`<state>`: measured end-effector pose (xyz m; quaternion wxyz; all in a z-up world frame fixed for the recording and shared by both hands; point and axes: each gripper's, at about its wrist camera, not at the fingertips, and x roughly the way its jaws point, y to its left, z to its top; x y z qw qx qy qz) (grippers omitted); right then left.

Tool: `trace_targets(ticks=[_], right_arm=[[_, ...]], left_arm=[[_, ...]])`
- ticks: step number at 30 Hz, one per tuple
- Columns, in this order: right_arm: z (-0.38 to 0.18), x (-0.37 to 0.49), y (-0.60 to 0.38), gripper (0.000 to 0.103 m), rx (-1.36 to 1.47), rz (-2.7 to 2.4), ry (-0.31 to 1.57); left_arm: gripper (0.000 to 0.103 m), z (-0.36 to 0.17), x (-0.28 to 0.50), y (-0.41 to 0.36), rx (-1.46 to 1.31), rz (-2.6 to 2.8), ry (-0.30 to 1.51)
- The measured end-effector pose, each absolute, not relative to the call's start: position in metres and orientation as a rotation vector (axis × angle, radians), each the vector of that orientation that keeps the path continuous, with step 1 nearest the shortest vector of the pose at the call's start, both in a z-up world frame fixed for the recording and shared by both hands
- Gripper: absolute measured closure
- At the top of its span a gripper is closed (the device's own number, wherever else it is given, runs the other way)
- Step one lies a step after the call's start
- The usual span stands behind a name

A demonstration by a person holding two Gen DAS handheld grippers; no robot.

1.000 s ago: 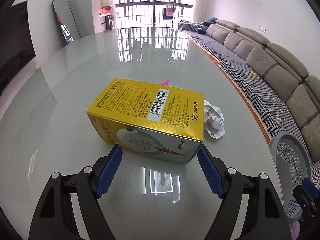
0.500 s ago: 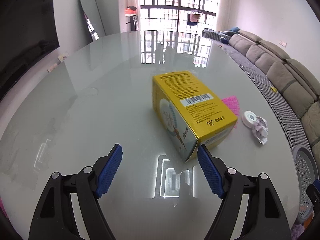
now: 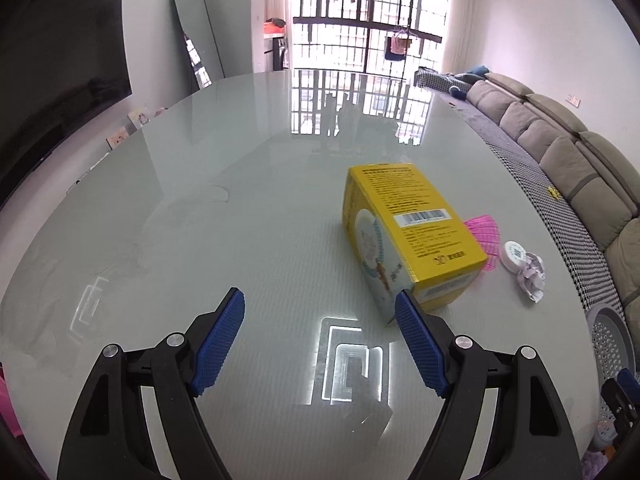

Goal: Collect trash
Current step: 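Push the left gripper toward the yellow medicine box and open around it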

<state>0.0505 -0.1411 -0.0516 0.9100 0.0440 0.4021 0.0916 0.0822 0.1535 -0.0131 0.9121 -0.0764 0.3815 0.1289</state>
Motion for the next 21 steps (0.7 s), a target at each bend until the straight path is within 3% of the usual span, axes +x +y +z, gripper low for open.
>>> trace_targets(ticks=[9, 21], right_arm=[[-0.055, 0.049, -0.152, 0.036, 0.116, 0.182, 0.829], [-0.071, 0.056, -0.182, 0.036, 0.181, 0.156, 0.851]], left_arm=[[0.020, -0.001, 0.104, 0.113, -0.155, 0.170, 0.758], [0.010, -0.026, 0.143, 0.102, -0.147, 0.228, 0.800]])
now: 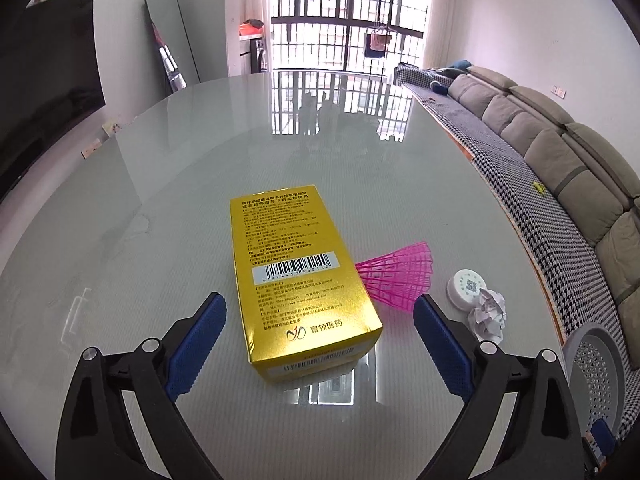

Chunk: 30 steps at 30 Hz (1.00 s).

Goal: Collect trash
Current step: 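Push the left gripper toward the yellow medicine box and open around it, then close the left gripper on the yellow box while the right gripper reaches the crumpled paper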

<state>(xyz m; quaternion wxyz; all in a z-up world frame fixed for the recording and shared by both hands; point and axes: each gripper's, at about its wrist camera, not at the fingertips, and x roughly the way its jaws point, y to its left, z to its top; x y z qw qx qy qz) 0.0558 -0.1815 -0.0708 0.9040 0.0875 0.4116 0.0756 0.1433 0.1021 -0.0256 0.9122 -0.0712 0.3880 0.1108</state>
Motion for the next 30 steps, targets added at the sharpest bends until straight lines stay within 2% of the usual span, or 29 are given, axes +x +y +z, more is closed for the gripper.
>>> trace_targets(ticks=[12, 30], right_arm=[[-0.080, 0.062, -0.183, 0.036, 0.192, 0.158, 0.870], [-0.072, 0.062, -0.175, 0.036, 0.171, 0.178, 0.863]], left_arm=[[0.009, -0.047, 0.172, 0.112, -0.136, 0.297, 0.864], [0.009, -0.043, 0.152, 0.157, -0.156, 0.311, 0.858]])
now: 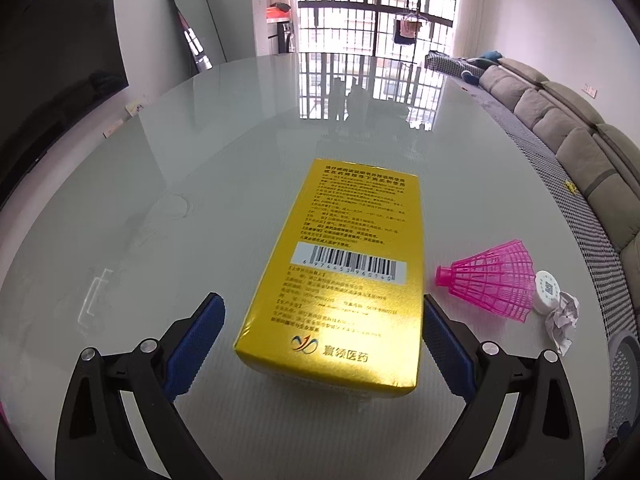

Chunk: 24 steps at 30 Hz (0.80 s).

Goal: Collect trash
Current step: 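Close the left gripper on the yellow box while the right gripper reaches the crumpled paper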

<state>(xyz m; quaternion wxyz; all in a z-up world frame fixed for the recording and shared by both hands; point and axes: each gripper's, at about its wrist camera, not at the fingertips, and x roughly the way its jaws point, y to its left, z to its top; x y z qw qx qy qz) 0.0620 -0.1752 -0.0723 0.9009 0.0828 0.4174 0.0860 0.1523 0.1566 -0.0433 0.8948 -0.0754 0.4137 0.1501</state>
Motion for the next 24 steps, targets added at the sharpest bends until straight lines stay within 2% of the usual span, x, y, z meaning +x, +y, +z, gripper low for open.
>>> trace_targets(ticks=[7, 12, 24], right_arm=[[-0.067, 0.060, -0.166, 0.036, 0.151, 0.174, 0.862], [-0.065, 0.061, -0.157, 0.036, 0.131, 0.177, 0.868], [-0.057, 0.066, -0.125, 0.036, 0.076, 0.193, 0.862]], left_arm=[[0.012, -0.053, 0.166, 0.162, -0.175, 0.265, 0.883], [0.034, -0.061, 0.169, 0.170, -0.195, 0.238, 0.906], [0.040, -0.048, 0.152, 0.161, -0.140, 0.222, 0.846]])
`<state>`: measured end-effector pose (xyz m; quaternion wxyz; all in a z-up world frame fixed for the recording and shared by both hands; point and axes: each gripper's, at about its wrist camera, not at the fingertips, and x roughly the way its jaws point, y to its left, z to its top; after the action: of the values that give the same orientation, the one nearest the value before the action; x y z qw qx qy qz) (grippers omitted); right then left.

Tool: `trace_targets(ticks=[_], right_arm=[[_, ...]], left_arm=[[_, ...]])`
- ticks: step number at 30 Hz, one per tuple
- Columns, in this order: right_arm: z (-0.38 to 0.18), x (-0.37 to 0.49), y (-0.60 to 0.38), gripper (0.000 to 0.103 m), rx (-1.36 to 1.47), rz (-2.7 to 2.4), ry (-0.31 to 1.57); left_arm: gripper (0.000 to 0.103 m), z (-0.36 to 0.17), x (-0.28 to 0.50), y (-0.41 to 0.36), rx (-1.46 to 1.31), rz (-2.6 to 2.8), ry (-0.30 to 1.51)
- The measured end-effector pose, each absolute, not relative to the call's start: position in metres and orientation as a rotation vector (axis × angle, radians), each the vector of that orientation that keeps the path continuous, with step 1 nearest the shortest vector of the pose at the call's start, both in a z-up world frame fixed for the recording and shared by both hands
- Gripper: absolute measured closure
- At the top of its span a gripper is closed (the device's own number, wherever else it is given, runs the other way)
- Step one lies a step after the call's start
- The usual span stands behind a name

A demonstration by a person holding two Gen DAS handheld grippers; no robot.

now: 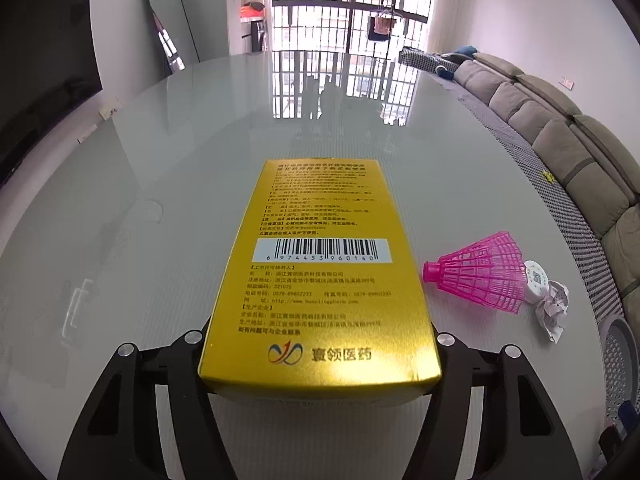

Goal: Collect trash
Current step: 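Close the left gripper on the yellow box while the right gripper reaches the crumpled paper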

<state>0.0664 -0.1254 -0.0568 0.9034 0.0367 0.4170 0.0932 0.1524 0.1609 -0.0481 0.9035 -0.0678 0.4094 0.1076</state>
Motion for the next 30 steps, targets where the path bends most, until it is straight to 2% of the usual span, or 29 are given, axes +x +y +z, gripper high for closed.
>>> trace_targets(ticks=[11, 30], right_arm=[[-0.055, 0.100, -0.096, 0.036, 0.037, 0.211, 0.864], [-0.074, 0.182, -0.039, 0.036, -0.059, 0.190, 0.892]], left_arm=[[0.040, -0.022, 0.126, 0.153, -0.086, 0.205, 0.761], [0.040, -0.016, 0.111, 0.158, -0.059, 0.165, 0.731]])
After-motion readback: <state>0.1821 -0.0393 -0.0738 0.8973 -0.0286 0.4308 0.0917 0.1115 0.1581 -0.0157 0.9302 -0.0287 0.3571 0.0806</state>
